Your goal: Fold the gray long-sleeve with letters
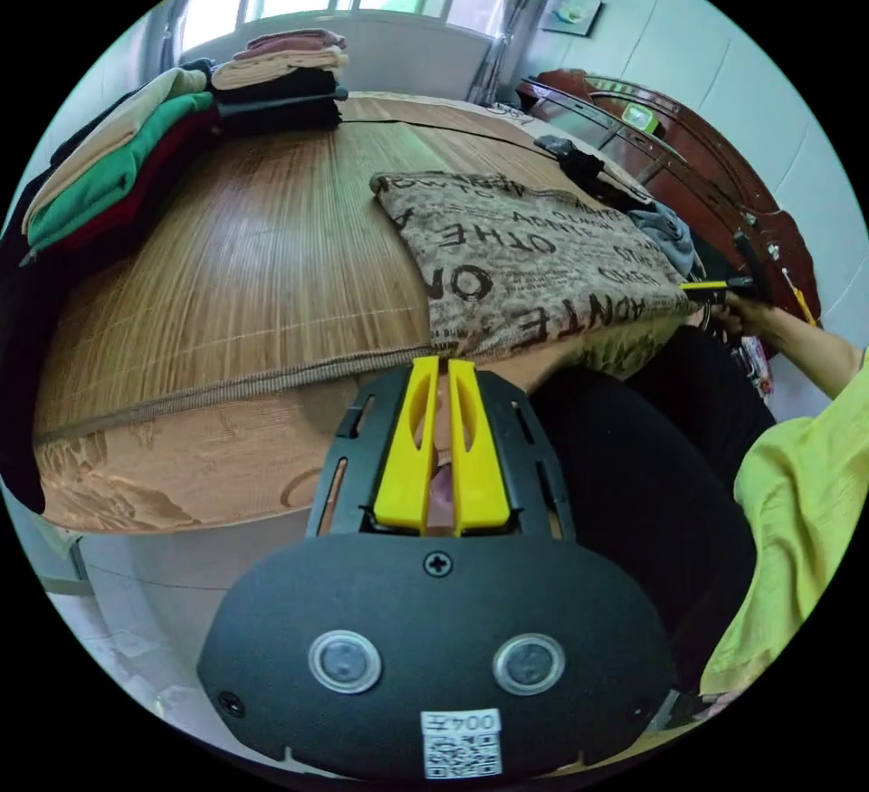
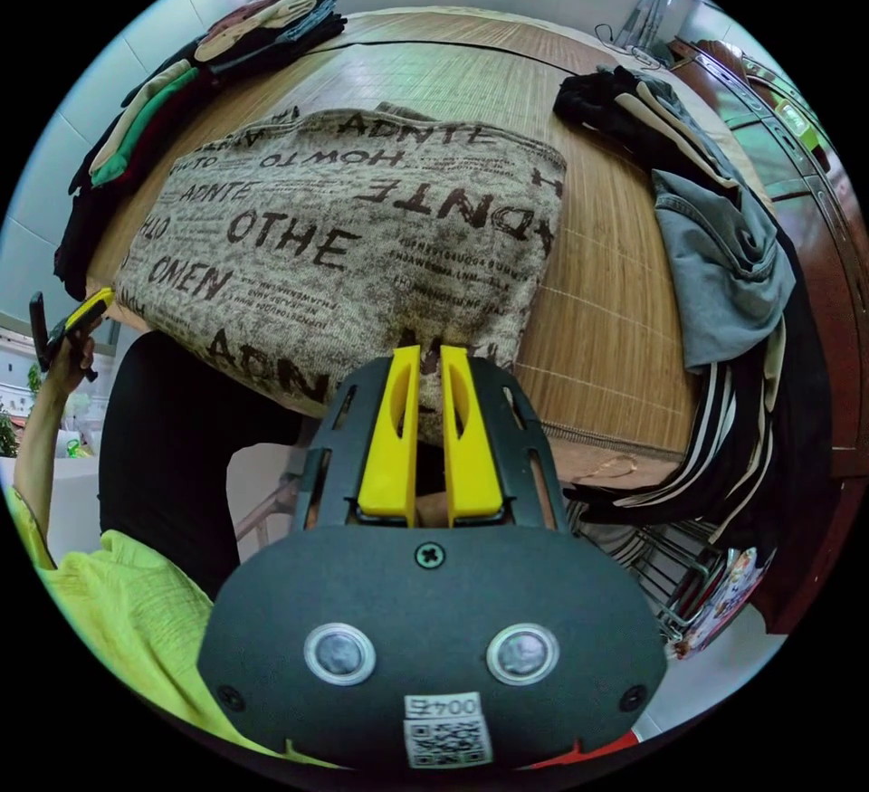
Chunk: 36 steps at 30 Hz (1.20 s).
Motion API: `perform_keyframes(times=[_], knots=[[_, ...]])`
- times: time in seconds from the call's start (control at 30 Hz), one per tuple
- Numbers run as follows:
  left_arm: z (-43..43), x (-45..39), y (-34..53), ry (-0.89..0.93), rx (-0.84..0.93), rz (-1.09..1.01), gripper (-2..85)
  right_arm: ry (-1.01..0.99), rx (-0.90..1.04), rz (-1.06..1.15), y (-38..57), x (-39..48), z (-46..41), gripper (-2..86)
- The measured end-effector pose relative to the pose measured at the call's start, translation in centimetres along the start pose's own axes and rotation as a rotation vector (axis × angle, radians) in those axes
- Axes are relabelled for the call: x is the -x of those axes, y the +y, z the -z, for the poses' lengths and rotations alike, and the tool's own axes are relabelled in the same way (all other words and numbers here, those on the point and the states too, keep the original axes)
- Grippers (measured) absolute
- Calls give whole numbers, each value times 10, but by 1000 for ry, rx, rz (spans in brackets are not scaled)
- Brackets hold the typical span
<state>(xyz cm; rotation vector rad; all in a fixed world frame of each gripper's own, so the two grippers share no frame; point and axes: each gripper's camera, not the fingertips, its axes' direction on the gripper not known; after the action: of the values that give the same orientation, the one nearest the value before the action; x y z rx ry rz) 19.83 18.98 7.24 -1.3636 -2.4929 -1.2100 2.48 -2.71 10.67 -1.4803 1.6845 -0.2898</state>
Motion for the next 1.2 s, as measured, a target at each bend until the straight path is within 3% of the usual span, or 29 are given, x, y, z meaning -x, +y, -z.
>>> perform_keyframes(times=[0.2,0.33,0.43,0.6,0.7,0.77,0.83,0.93,1.0,1.13,1.2], knots=[[42,6,-18,-31,-96,74,20,-9,-5,8,2,-13,-5,32],[53,-27,-49,18,-306,82,17,-16,-23,-5,8,-23,-10,31],[2,-82,-82,3,-213,-67,16,-17,-36,-12,13,-32,-13,30],[-88,-105,-87,-66,31,-83,11,-60,-57,-24,23,-54,-18,27],[-103,-91,-80,1,41,15,6,-77,-75,-22,31,-67,-22,30],[-102,-100,-89,-45,75,49,4,-97,-98,-32,38,-79,-25,37],[-94,-138,-99,-168,-10,-16,3,-118,-116,-46,44,-89,-26,46],[-105,-192,-111,-172,-86,-138,3,-192,-135,-27,51,-110,-21,51],[-127,-221,-114,-229,-79,-230,3,-295,-172,-71,56,-136,-12,52],[-193,-244,-106,-263,113,-314,2,-500,-335,-307,64,-221,1,74],[-199,-244,-97,-254,63,-298,2,-520,-319,-350,56,-249,-5,87]])
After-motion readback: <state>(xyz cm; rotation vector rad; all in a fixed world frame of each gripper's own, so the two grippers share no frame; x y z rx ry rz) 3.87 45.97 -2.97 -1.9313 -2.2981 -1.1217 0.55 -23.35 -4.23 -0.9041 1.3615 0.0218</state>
